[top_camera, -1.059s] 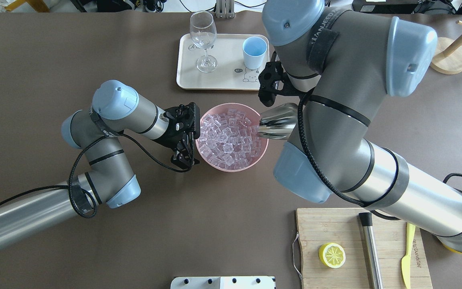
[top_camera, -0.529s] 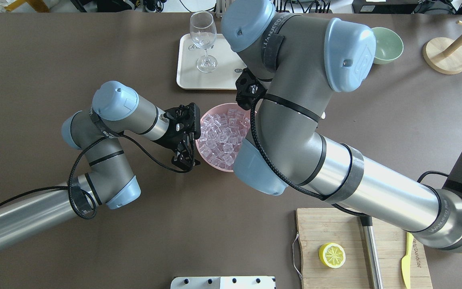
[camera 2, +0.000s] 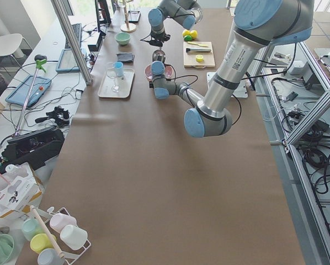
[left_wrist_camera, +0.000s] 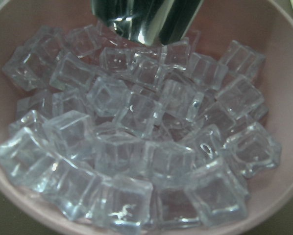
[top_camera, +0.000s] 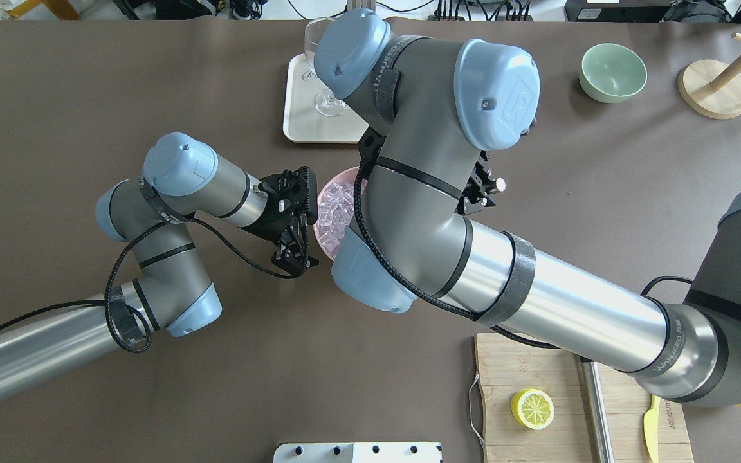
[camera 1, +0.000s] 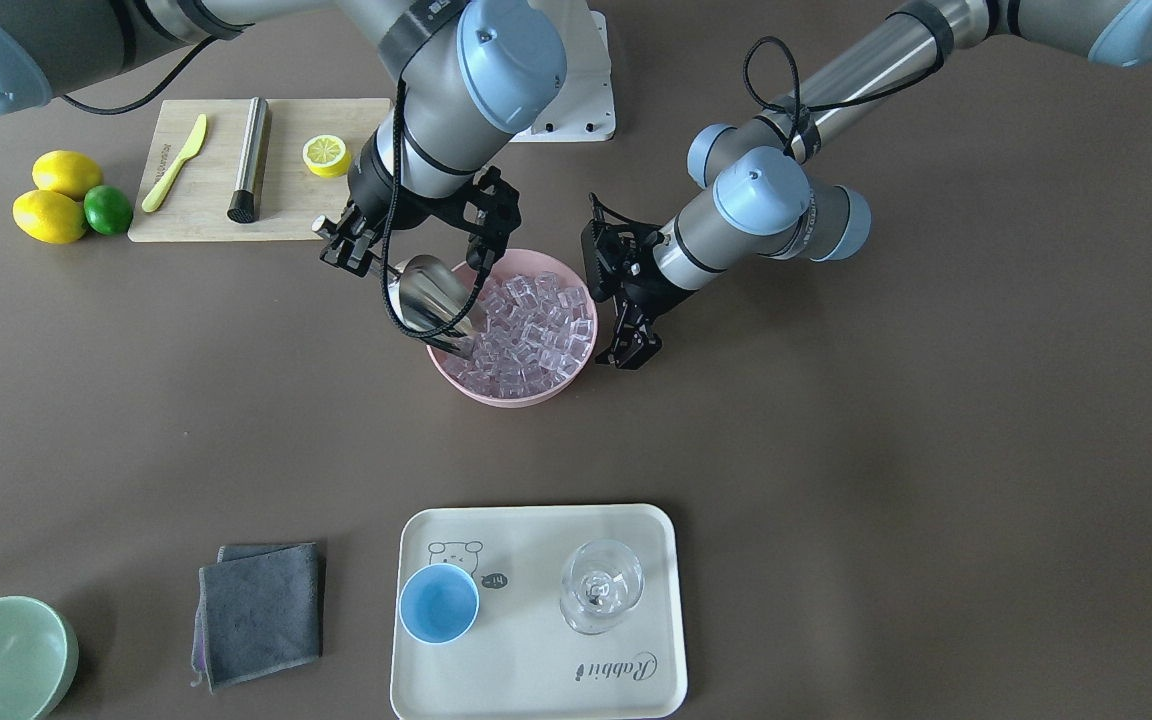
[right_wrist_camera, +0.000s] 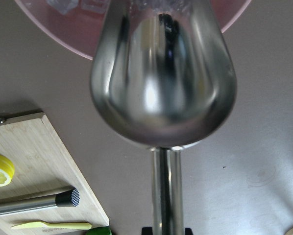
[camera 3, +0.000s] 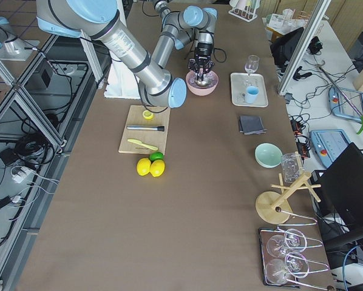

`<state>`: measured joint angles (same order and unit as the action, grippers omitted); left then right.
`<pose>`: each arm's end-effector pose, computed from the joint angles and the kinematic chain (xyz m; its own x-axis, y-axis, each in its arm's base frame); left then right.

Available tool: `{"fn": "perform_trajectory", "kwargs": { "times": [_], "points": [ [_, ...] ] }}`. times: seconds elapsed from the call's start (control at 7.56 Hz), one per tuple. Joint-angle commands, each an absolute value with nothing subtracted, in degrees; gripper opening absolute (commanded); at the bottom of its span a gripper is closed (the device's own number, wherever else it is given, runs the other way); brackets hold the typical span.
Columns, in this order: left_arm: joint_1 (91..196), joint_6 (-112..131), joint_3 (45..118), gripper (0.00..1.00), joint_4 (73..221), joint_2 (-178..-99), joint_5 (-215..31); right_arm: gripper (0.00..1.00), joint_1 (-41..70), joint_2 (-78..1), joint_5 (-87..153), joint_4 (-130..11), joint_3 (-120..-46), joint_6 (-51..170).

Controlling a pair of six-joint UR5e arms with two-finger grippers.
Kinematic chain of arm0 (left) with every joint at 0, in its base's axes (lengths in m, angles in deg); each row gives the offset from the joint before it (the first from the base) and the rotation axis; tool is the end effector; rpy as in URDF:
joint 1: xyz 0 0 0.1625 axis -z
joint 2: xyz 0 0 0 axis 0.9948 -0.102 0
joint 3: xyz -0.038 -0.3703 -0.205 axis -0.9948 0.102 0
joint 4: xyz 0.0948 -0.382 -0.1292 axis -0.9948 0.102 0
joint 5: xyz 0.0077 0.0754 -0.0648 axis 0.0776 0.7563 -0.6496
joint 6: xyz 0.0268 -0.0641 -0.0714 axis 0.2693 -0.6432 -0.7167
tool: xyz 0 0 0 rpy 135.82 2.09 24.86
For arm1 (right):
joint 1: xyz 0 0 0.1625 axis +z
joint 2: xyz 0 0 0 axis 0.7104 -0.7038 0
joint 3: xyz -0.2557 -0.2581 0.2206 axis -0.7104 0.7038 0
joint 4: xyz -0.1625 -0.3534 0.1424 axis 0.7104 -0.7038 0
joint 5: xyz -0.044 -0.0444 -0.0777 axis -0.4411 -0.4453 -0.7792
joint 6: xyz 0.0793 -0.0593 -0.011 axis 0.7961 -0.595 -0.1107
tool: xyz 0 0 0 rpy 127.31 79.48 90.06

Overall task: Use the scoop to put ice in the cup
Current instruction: 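Lower the scoop into the ice cubes with the right gripper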

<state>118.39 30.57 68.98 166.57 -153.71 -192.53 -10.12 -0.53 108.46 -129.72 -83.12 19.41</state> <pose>0.5470 -0.4697 0.2907 0.0346 0.9962 -0.0800 -0.2913 0.0866 0.9527 -0.4680 -0.4749 0.1337 0.1842 -0.9775 0.1030 0.9728 0.1963 0.1230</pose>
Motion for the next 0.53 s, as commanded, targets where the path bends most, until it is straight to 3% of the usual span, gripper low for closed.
{"fn": "perform_trajectory", "kwargs": {
  "times": [0.0, 0.4],
  "points": [
    [118.4, 30.5, 69.2, 0.98, 167.6, -152.7, -192.6, 0.0, -12.3, 0.2, 105.4, -130.9, -81.3, 19.6],
    [118.2, 30.4, 69.1, 0.98, 167.6, -152.9, -192.3, 0.0, -13.6, 0.2, 105.1, -130.1, -81.3, 20.5]
  ]
}}
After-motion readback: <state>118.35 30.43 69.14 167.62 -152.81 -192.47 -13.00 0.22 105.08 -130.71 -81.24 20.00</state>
